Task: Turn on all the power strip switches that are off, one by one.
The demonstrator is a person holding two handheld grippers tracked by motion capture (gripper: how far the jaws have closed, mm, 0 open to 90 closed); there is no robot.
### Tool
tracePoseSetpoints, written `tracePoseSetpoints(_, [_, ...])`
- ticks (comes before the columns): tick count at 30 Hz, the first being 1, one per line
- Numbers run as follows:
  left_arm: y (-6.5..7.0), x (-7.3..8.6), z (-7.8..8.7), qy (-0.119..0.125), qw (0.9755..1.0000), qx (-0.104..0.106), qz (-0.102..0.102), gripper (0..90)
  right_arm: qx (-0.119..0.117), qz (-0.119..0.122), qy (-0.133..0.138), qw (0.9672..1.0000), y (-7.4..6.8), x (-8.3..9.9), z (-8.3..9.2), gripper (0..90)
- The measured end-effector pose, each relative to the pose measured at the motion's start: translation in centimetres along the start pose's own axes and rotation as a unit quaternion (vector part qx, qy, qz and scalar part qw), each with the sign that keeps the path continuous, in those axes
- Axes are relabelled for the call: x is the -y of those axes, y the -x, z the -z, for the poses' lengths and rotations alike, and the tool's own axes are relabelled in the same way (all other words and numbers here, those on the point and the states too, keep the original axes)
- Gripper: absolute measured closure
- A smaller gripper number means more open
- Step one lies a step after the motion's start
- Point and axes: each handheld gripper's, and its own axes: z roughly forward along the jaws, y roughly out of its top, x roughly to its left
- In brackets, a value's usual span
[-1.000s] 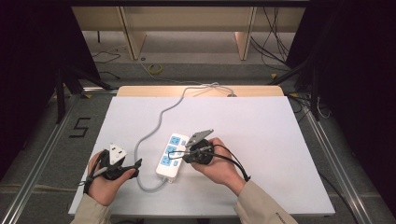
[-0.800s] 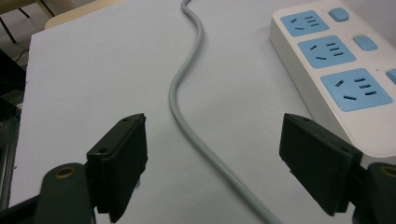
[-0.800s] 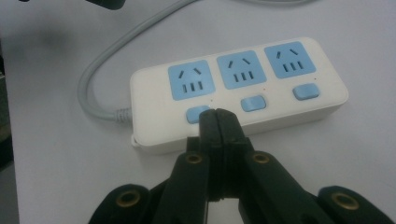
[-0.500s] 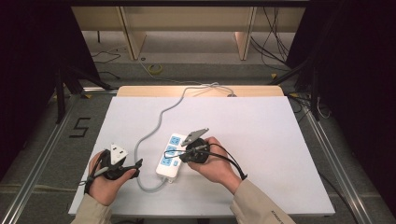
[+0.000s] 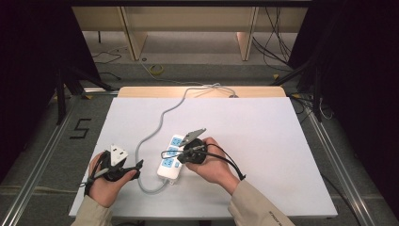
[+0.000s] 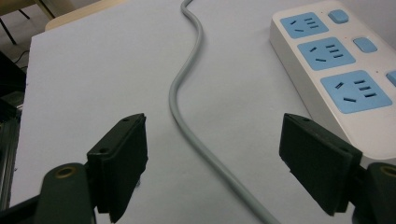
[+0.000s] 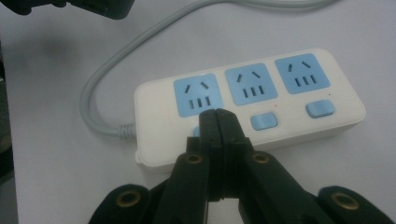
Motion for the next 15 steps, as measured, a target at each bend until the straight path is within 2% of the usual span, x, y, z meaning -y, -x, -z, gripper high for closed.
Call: tracePoseSetpoints(15, [0.11, 0.0, -0.11, 0.0, 1.0, 0.004, 0.002, 23.5, 0.003, -0.003, -0.008, 1.0, 0.23, -0.28, -0.7, 90.0])
